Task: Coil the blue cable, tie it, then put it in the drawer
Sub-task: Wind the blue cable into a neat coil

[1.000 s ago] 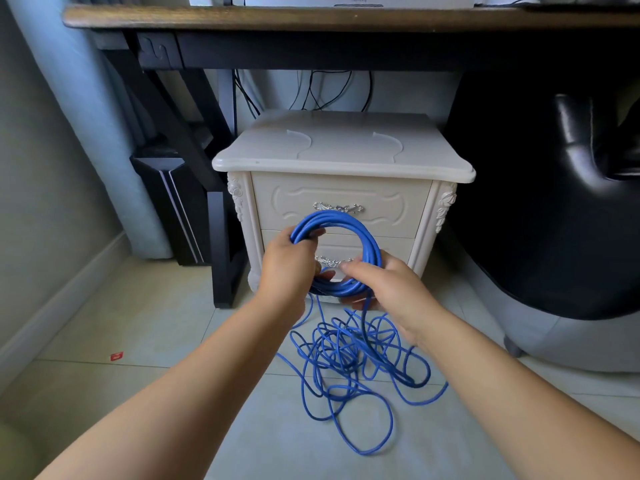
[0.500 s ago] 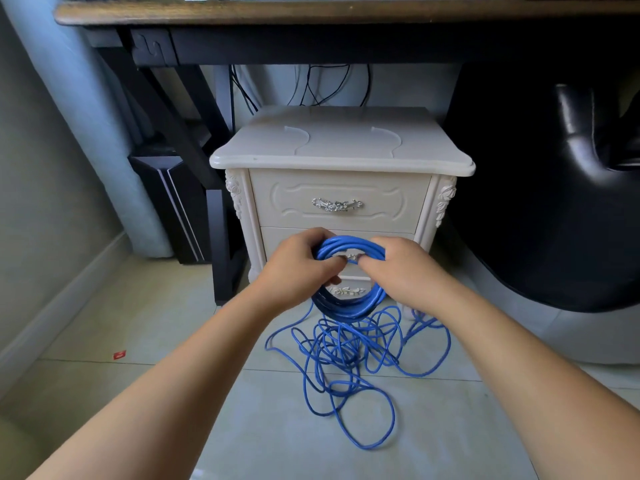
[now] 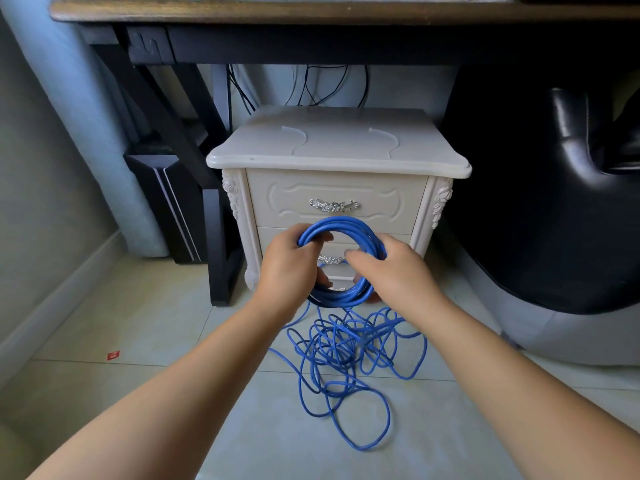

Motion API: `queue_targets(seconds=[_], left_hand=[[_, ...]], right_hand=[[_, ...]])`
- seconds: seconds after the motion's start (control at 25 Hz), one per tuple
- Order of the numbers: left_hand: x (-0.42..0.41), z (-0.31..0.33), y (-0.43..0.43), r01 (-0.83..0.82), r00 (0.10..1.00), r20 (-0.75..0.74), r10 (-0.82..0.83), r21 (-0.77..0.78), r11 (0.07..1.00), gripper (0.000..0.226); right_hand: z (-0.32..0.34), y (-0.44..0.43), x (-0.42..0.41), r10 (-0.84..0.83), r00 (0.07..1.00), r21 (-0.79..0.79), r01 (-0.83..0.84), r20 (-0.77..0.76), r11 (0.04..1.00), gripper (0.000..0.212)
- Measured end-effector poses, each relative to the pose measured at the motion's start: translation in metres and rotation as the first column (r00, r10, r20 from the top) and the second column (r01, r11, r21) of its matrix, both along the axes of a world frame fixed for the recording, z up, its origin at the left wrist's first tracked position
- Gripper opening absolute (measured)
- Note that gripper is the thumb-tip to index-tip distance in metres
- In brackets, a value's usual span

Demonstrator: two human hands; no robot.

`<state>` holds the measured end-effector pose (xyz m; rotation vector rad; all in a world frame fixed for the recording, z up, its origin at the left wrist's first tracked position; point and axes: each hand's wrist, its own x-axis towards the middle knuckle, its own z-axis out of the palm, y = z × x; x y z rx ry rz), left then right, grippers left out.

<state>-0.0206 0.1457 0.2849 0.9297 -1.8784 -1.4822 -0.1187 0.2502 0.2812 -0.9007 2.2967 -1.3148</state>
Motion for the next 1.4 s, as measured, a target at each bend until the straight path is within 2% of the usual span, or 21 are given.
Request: queue_targets(seconds=[0.12, 0.24, 0.32, 0.36, 0.48, 0.56, 0.68, 0.76, 0.84, 0.92, 1.0, 1.08, 1.12, 1.24, 1.4], left_hand=[[0.000, 0.002, 0.006, -0.078, 0.990, -0.106, 0.096, 0.159, 0.984, 0.023], [-0.001, 0.009, 0.012, -0.148, 0.960, -0.184, 0.211, 0.306, 0.940, 0.024], [-0.002, 0.009, 0.017, -0.187, 0.942, -0.191, 0.275, 0.382, 0.905, 0.024], [-0.003, 0.007, 0.020, -0.187, 0.938, -0.197, 0.287, 0.408, 0.893, 0.023], [-0.007, -0.003, 0.028, -0.142, 0.949, -0.196, 0.245, 0.430, 0.892, 0.020], [-0.007, -0.007, 0.026, -0.112, 0.984, -0.093, 0.154, 0.358, 0.927, 0.015], [-0.003, -0.006, 0.019, 0.000, 0.998, -0.059, 0.018, 0.291, 0.957, 0.005], [0.000, -0.001, 0.011, 0.006, 0.999, -0.043, -0.002, 0.091, 0.996, 0.010], [0.002, 0.002, 0.006, 0.055, 0.998, 0.032, -0.050, -0.209, 0.976, 0.024], [0.004, 0.003, 0.004, 0.186, 0.979, 0.148, -0.137, -0.397, 0.899, 0.038], [0.002, 0.000, 0.003, 0.270, 0.953, 0.253, -0.166, -0.465, 0.843, 0.042], [-0.001, -0.002, 0.001, 0.268, 0.950, 0.278, -0.144, -0.481, 0.835, 0.033], [-0.002, -0.003, 0.001, 0.247, 0.957, 0.257, -0.135, -0.478, 0.843, 0.027], [-0.007, -0.005, -0.001, 0.145, 0.984, 0.147, -0.096, -0.371, 0.917, 0.012], [-0.008, -0.006, -0.001, -0.022, 0.999, -0.049, 0.019, -0.067, 0.998, 0.007]], right_hand=[[-0.004, -0.002, 0.006, -0.049, 0.997, -0.026, 0.050, 0.062, 0.998, 0.027], [-0.004, -0.002, 0.014, -0.111, 0.994, 0.023, 0.111, -0.014, 0.994, 0.040], [-0.006, -0.003, 0.023, -0.140, 0.990, 0.028, 0.141, -0.032, 0.990, 0.039], [-0.006, -0.004, 0.027, -0.138, 0.990, 0.004, 0.138, 0.016, 0.990, 0.033], [-0.007, -0.005, 0.024, -0.105, 0.940, -0.159, 0.164, 0.326, 0.973, 0.007], [-0.005, -0.004, 0.014, -0.092, 0.908, -0.202, 0.188, 0.409, 0.961, 0.014], [-0.007, -0.001, -0.001, -0.054, 0.931, -0.211, 0.139, 0.361, 0.968, 0.021], [-0.007, 0.000, -0.003, -0.011, 0.947, -0.198, 0.079, 0.320, 0.977, 0.023], [-0.010, 0.000, -0.005, 0.018, 0.986, -0.128, 0.004, 0.165, 0.992, 0.025], [-0.008, 0.000, -0.004, 0.099, 0.993, 0.050, -0.096, -0.061, 0.994, 0.018], [-0.005, 0.000, -0.003, 0.172, 0.960, 0.170, -0.136, -0.219, 0.976, 0.015], [-0.005, -0.001, -0.002, 0.145, 0.950, 0.148, -0.107, -0.277, 0.983, 0.013], [-0.004, -0.001, -0.002, 0.097, 0.964, 0.081, -0.079, -0.249, 0.994, 0.012], [-0.002, -0.003, -0.003, -0.025, 1.000, -0.099, 0.026, 0.012, 0.995, 0.012], [-0.004, -0.001, -0.004, 0.046, 0.940, -0.172, 0.014, 0.338, 0.985, 0.012]])
